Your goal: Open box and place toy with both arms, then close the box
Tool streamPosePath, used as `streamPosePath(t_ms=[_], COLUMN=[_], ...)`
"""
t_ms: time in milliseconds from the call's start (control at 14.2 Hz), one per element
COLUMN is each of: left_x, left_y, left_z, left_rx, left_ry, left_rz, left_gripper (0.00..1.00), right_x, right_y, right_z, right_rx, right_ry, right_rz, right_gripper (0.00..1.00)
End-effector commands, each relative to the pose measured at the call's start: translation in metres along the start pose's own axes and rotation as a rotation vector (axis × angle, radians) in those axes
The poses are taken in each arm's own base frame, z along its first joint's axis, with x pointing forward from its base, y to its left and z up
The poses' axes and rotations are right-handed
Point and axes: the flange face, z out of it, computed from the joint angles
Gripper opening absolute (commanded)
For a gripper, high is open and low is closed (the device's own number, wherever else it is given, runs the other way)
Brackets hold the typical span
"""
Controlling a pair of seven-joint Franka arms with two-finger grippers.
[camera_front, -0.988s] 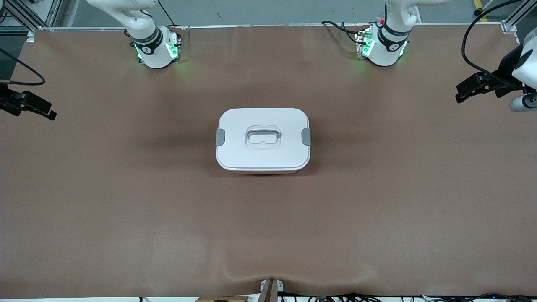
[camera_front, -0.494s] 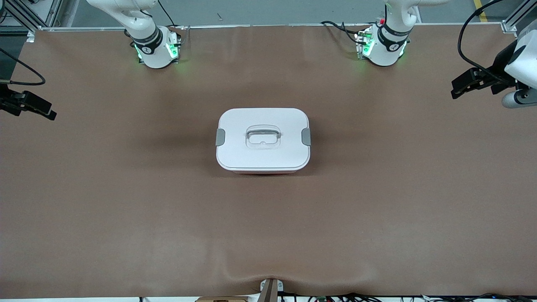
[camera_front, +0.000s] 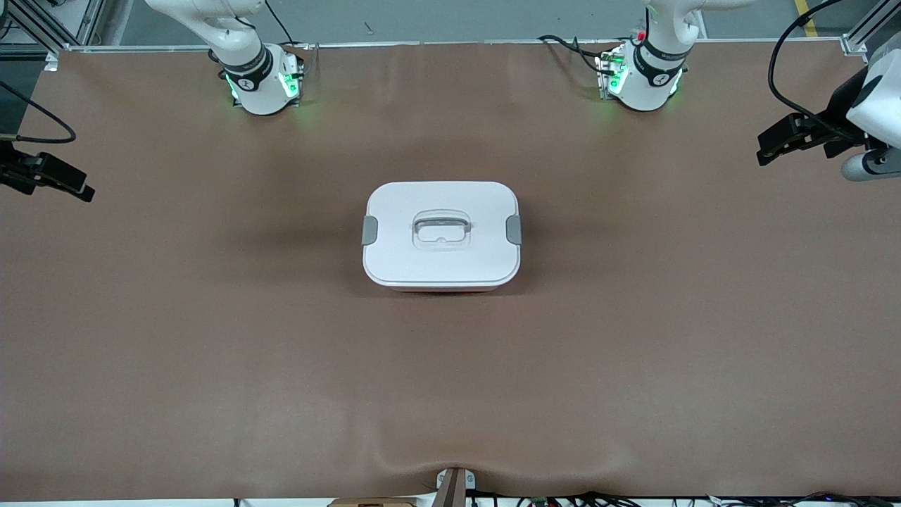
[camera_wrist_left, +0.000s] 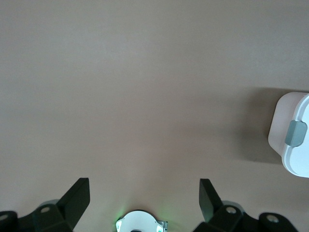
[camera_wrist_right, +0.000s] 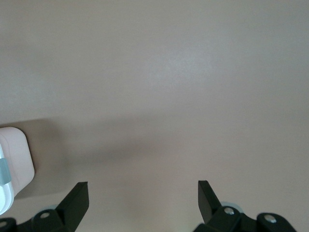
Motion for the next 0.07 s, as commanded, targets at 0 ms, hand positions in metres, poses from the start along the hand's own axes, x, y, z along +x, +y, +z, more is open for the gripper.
streamPosePath(t_ms=[0], left_x=[-0.0078], left_y=[-0.0010], left_z=[-0.0063], left_rx=[-0.005], left_ry=[-0.003], left_rz=[0.019], left_gripper=[1.00], right_x=[-0.0029], right_y=[0.0035], right_z=[-0.0040], right_rx=[0.001], right_ry=[0.002], right_rz=[0.013], right_gripper=[1.00])
